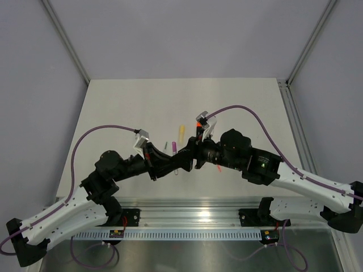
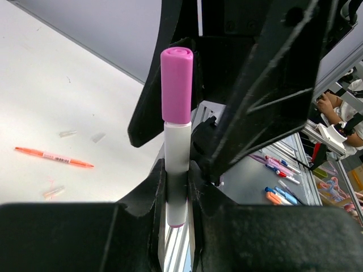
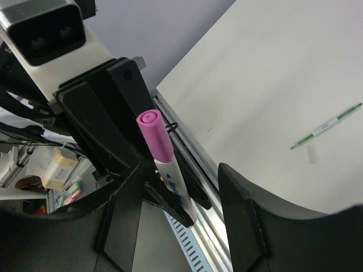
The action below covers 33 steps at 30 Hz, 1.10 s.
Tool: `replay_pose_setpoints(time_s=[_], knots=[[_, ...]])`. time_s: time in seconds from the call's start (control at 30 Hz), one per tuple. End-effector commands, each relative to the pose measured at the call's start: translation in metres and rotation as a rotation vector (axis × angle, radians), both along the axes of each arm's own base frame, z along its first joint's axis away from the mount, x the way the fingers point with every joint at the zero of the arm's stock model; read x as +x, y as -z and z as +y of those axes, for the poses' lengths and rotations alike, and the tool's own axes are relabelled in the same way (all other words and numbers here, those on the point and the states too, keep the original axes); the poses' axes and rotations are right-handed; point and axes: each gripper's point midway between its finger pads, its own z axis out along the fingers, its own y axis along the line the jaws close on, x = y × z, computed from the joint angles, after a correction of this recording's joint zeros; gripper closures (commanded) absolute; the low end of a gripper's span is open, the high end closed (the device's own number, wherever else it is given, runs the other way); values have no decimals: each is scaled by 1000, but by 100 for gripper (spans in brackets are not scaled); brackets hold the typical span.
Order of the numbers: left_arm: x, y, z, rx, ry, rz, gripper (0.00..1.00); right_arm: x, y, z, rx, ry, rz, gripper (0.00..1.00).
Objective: Insert the pens into the pen caps
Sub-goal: Press the pen cap onto the pen.
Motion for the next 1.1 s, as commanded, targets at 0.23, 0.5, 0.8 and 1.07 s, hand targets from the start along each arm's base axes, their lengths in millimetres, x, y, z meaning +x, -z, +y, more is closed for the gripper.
replay_pose_setpoints(time_s=[0.23,0.5,0.8,1.07], knots=[[2,-23,4,-47,-33,-71,100,-14,-46,-15,73,-65,-102,34],[8,-19,7,-29,-72,-73,100,18,-67,-17,58,77,-138,39],[11,-13,5,-13,-81,-68,100,36,-59,0,-15,114,-143,49],[11,-13,4,-12,-83,-70,100,37,-50,6,-38,100,-130,60]])
